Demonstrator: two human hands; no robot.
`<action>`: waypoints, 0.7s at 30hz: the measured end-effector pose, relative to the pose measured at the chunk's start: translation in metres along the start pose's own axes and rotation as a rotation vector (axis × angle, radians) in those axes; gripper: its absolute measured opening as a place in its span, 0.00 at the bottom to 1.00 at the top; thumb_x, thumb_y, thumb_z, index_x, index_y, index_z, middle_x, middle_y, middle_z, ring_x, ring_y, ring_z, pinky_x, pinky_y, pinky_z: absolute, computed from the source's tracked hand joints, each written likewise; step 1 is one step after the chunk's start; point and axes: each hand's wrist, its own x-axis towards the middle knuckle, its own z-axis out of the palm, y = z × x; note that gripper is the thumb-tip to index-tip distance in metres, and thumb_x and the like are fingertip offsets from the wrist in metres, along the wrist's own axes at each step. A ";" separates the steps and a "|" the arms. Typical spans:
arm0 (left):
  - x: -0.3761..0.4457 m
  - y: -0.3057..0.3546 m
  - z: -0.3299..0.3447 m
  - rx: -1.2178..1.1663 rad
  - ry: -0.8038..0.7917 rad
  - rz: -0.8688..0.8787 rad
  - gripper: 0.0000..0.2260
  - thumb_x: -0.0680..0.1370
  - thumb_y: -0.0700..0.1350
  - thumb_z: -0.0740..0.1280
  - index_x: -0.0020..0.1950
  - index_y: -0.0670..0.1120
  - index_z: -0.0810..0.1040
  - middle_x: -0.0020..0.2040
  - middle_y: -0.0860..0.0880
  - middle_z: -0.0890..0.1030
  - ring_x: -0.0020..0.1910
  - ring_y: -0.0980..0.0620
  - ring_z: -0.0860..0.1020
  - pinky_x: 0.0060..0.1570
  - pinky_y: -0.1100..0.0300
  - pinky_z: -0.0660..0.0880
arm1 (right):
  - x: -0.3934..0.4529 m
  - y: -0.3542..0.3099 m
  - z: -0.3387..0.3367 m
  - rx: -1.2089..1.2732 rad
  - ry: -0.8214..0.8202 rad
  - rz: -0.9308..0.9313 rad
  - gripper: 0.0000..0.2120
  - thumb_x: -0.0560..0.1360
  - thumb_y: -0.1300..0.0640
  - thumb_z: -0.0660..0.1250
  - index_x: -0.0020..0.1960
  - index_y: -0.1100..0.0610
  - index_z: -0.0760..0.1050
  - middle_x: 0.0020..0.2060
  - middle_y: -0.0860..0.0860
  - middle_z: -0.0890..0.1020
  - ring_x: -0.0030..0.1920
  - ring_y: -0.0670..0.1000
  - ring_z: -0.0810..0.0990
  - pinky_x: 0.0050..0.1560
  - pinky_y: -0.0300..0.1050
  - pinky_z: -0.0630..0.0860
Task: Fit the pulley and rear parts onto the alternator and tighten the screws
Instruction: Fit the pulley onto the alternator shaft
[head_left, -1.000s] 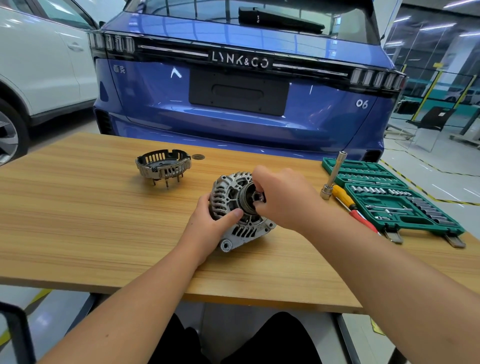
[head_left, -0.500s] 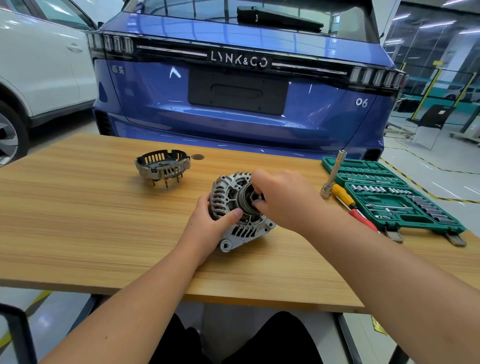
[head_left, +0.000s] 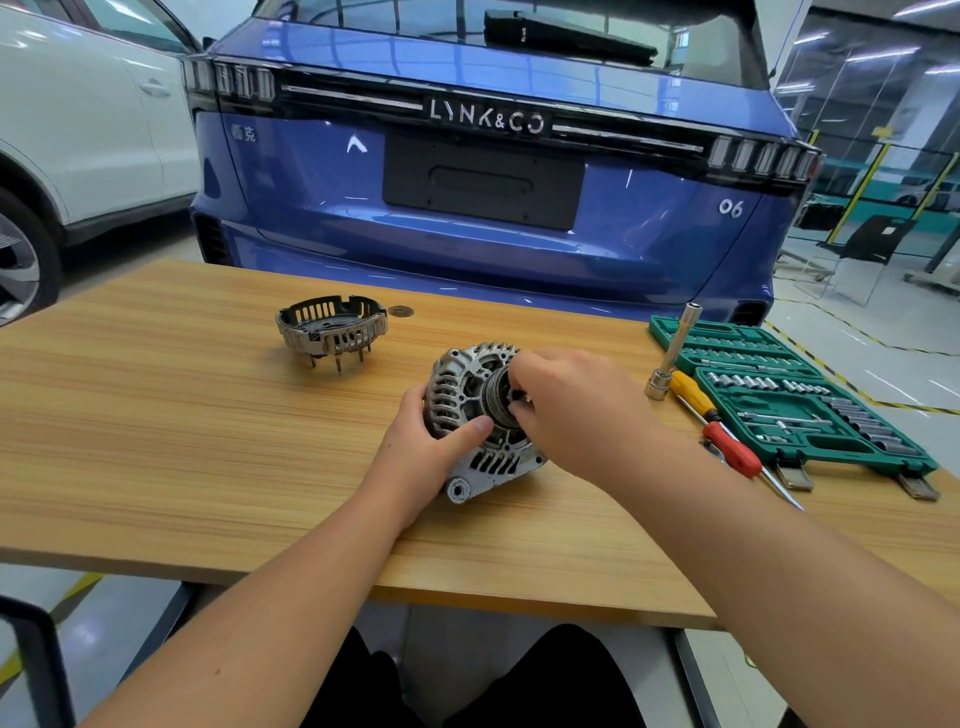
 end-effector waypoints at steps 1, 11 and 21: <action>0.000 0.000 0.000 -0.003 0.000 0.001 0.38 0.62 0.68 0.76 0.67 0.64 0.66 0.57 0.59 0.80 0.54 0.58 0.82 0.55 0.48 0.81 | 0.001 0.001 -0.002 -0.002 -0.019 -0.036 0.05 0.80 0.56 0.64 0.46 0.55 0.71 0.37 0.50 0.75 0.36 0.53 0.75 0.34 0.50 0.76; -0.001 0.001 0.000 -0.001 0.000 0.015 0.35 0.62 0.69 0.75 0.65 0.65 0.66 0.56 0.60 0.80 0.53 0.60 0.81 0.54 0.50 0.81 | 0.013 0.001 0.000 -0.070 -0.113 0.022 0.11 0.81 0.52 0.62 0.41 0.53 0.65 0.32 0.49 0.73 0.32 0.51 0.74 0.29 0.45 0.70; -0.001 0.001 0.001 -0.003 -0.001 0.022 0.36 0.62 0.69 0.75 0.65 0.65 0.65 0.56 0.59 0.81 0.50 0.63 0.82 0.49 0.56 0.81 | 0.008 -0.007 0.002 -0.016 -0.050 0.121 0.09 0.81 0.55 0.61 0.45 0.54 0.63 0.31 0.49 0.71 0.29 0.50 0.71 0.26 0.44 0.64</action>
